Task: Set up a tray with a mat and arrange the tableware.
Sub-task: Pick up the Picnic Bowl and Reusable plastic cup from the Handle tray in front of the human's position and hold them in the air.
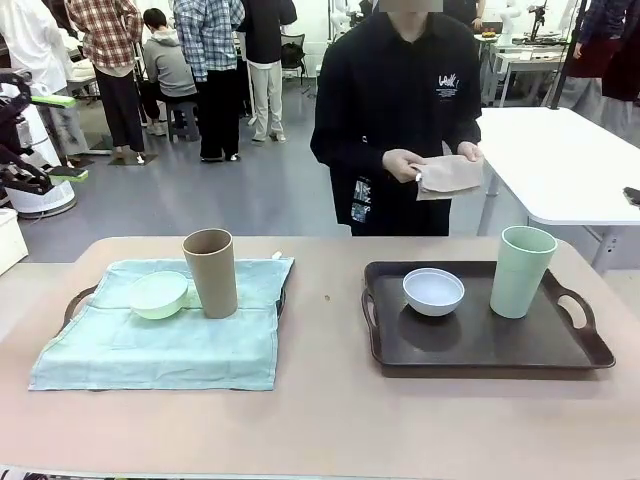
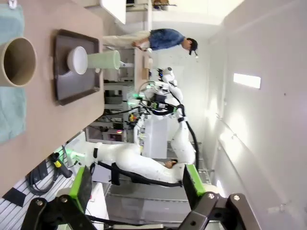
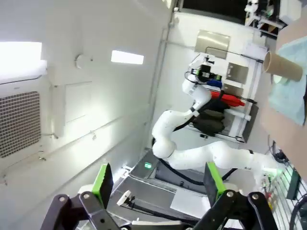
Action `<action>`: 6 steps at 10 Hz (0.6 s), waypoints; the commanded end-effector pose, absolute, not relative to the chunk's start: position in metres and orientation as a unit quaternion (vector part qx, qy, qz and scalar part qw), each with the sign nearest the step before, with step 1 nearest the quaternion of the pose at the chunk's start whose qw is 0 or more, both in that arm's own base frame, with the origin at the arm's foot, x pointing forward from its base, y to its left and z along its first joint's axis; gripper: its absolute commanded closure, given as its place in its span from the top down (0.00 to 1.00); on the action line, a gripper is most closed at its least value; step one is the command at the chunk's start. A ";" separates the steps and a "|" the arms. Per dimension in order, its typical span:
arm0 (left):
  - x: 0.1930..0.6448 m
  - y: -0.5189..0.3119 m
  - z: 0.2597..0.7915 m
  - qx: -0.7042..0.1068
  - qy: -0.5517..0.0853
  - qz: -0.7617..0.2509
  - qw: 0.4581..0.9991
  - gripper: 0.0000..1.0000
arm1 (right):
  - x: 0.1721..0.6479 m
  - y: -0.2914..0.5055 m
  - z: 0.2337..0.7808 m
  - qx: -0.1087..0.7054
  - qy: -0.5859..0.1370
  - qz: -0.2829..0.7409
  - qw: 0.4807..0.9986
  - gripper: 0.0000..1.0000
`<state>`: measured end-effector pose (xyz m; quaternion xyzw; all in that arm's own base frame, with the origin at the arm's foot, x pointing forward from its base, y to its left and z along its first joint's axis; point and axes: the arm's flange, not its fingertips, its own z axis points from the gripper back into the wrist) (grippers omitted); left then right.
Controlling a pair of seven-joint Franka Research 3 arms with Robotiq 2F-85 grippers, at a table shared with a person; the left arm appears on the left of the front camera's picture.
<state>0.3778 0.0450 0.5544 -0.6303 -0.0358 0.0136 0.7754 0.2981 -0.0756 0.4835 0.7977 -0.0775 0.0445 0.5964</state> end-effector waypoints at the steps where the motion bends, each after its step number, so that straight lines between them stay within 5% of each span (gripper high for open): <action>1: 0.377 0.041 0.558 -0.605 -0.050 0.007 0.794 1.00 | 0.299 -0.059 0.502 0.770 -0.105 0.049 0.627 1.00; 5: 0.379 0.037 0.557 -0.615 -0.040 0.011 0.787 1.00 | 0.299 -0.059 0.502 0.770 -0.105 0.049 0.627 1.00; 6: 0.378 0.046 0.557 -0.618 -0.098 0.044 0.779 1.00 | 0.299 -0.059 0.502 0.770 -0.105 0.049 0.627 1.00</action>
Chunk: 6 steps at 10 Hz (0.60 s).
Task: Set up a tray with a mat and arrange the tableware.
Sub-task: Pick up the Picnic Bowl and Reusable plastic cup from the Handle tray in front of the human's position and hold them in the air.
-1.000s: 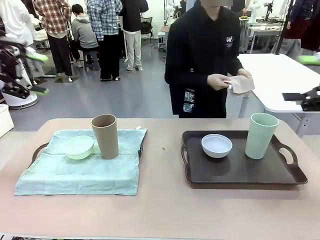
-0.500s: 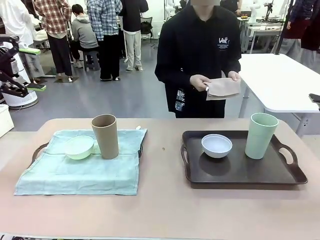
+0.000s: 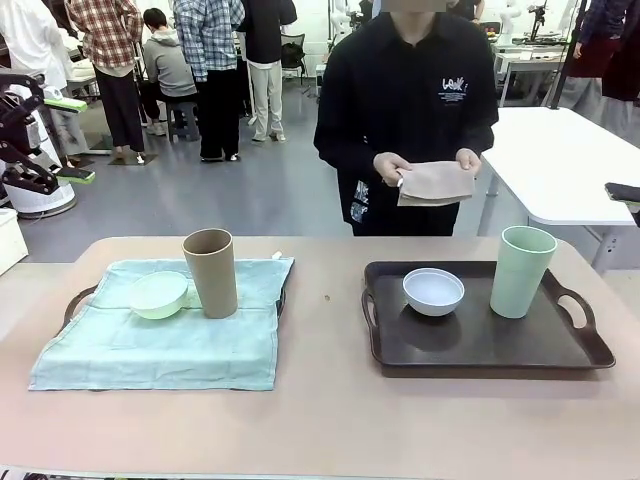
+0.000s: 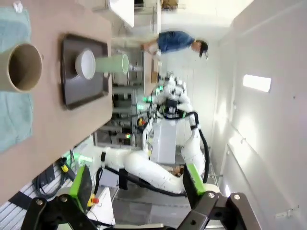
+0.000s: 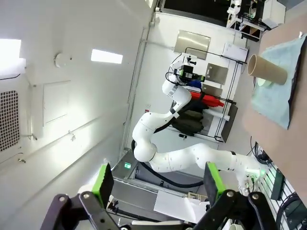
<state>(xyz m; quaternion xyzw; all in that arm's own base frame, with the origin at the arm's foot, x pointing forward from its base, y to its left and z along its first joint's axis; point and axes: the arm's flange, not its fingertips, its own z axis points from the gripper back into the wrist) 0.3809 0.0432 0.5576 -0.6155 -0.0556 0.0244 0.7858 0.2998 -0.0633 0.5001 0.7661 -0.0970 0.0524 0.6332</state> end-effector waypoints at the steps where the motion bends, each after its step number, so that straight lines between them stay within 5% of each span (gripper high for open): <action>1: 0.374 0.059 0.553 -0.604 -0.134 0.057 0.784 1.00 | 0.299 -0.059 0.502 0.770 -0.105 0.049 0.627 1.00; 6: 0.382 0.054 0.557 -0.611 -0.082 0.041 0.787 1.00 | 0.299 -0.059 0.502 0.770 -0.105 0.049 0.627 1.00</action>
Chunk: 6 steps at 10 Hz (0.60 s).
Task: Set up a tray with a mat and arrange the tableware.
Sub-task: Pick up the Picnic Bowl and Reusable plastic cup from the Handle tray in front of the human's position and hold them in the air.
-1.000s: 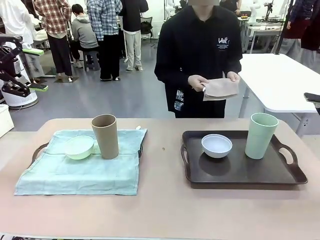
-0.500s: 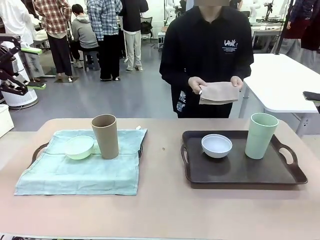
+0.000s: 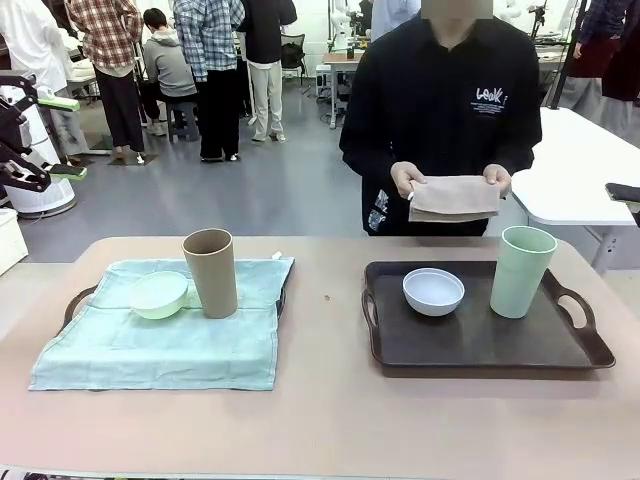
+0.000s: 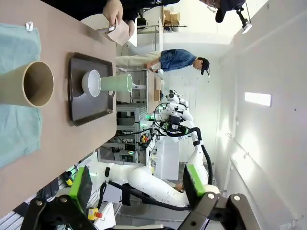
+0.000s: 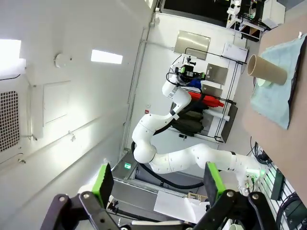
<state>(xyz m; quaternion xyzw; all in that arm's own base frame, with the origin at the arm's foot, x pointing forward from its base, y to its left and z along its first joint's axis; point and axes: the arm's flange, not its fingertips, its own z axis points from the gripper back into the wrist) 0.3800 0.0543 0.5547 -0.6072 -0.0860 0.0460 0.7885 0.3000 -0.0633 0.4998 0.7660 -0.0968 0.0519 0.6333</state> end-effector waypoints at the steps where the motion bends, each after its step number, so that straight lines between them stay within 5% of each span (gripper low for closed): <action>1: 0.382 0.054 0.557 -0.611 -0.082 0.041 0.787 1.00 | 0.299 -0.059 0.502 0.770 -0.105 0.049 0.627 1.00; 6: 0.382 0.054 0.557 -0.611 -0.082 0.041 0.787 1.00 | 0.299 -0.059 0.502 0.770 -0.105 0.049 0.627 1.00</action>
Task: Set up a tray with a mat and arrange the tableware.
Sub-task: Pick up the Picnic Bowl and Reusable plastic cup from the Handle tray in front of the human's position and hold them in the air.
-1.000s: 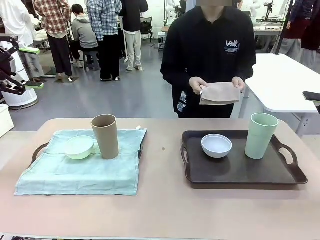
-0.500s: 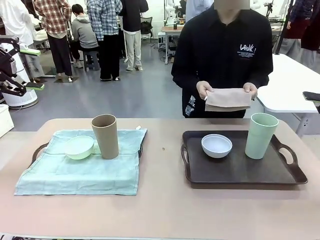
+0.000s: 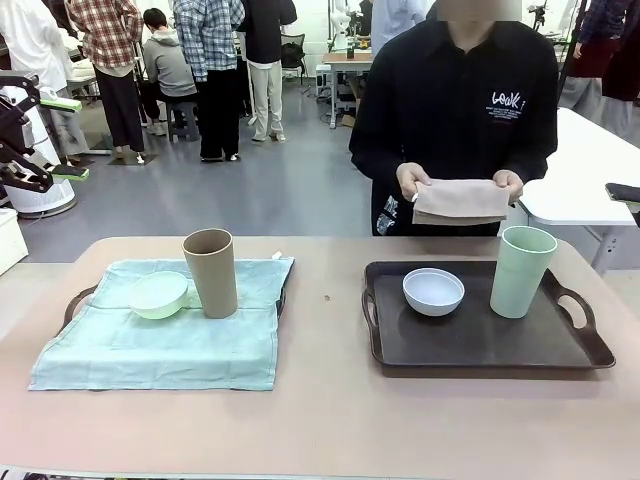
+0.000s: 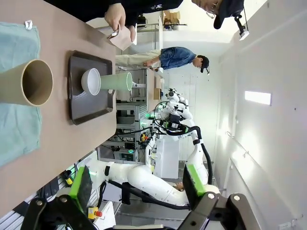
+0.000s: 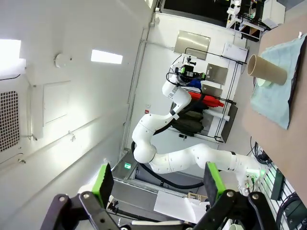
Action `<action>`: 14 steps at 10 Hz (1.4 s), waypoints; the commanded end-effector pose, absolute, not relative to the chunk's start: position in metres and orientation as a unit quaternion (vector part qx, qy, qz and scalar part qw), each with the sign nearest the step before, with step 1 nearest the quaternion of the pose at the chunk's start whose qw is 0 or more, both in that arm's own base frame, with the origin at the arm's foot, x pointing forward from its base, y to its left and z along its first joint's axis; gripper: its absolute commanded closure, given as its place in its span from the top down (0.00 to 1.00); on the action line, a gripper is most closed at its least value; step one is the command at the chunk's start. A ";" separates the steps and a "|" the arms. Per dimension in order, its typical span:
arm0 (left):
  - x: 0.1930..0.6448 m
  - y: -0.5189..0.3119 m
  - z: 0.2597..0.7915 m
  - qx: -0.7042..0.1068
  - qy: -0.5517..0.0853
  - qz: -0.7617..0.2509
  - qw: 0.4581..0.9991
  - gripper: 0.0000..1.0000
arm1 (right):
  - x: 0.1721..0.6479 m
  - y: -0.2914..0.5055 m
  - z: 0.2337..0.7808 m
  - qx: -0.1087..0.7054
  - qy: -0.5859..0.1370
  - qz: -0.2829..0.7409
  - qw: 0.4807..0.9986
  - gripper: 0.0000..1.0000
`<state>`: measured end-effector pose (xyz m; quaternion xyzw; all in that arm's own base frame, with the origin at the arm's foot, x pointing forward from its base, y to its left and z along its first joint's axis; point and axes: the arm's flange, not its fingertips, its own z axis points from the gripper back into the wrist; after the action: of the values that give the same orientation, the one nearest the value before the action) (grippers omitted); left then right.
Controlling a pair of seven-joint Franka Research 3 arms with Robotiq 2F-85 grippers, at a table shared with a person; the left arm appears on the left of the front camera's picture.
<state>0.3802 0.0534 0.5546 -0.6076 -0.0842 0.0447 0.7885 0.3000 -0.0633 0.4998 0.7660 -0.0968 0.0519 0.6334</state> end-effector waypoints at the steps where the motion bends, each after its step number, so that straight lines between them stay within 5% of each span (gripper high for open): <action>1: 0.382 0.054 0.557 -0.611 -0.082 0.041 0.787 1.00 | 0.299 -0.059 0.502 0.770 -0.105 0.049 0.627 1.00; 11: 0.380 0.053 0.555 -0.608 -0.084 0.045 0.789 1.00 | 0.300 -0.063 0.500 0.766 -0.097 0.052 0.633 1.00; 14: 0.375 0.004 0.608 -0.496 -0.149 -0.056 0.853 1.00 | 0.284 -0.097 0.563 0.657 -0.179 0.016 0.732 1.00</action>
<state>0.3763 0.0242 0.5886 -0.5485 -0.1096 -0.0145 0.8288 0.2894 -0.0908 0.5367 0.7104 -0.1568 0.0445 0.6846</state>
